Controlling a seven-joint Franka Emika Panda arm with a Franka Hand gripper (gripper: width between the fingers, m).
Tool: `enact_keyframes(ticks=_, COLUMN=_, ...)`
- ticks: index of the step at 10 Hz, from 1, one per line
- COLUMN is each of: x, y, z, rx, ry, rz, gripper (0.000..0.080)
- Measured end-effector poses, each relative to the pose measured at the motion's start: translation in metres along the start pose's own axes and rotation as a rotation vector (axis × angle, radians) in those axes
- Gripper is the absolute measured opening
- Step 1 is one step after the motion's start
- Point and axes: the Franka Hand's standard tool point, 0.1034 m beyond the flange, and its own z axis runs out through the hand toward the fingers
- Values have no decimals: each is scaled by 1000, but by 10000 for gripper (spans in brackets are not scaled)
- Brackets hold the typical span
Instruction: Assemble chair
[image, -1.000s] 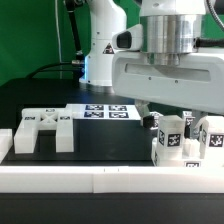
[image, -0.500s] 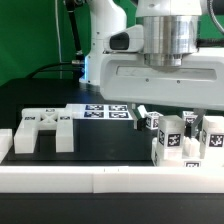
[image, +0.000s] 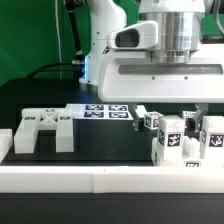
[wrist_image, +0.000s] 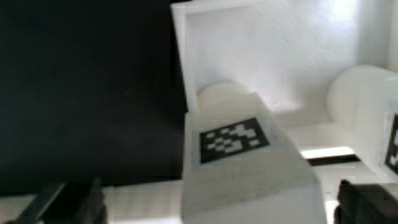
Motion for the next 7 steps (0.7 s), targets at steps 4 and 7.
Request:
enact_keyframes(ticks=4, x=-1, y=1, z=1, rx=-2, ry=-2, rz=22, gripper=283)
enact_keyframes(ticks=7, x=0, y=2, z=1, rx=-1, ry=0, rz=111, gripper=288)
